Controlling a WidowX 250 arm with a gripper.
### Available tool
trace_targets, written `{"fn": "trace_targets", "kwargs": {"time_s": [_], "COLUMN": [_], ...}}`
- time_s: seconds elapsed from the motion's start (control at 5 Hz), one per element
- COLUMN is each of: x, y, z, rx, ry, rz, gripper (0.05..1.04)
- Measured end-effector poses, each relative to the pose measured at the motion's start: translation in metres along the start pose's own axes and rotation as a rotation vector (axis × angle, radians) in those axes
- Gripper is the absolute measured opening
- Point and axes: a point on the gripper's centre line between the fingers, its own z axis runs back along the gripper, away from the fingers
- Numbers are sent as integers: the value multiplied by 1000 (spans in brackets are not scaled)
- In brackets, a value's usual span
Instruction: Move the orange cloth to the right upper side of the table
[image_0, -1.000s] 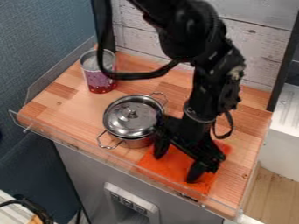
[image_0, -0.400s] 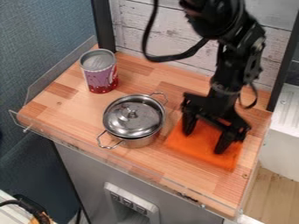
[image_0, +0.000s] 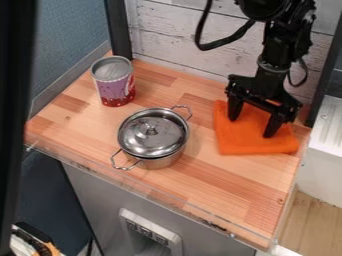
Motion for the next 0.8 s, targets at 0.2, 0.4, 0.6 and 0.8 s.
{"fn": "trace_targets", "kwargs": {"time_s": [0.2,0.4,0.6,0.8], "x": [14,12,8,11], "y": [5,8,14,28], "z": [-2,-3,11,47], "rx": [14,-2,-36,-62], "ry": [-14,-7,-36,-120], "rz": [7,3,9,34], "gripper": [1001,1001,1001,1001]}}
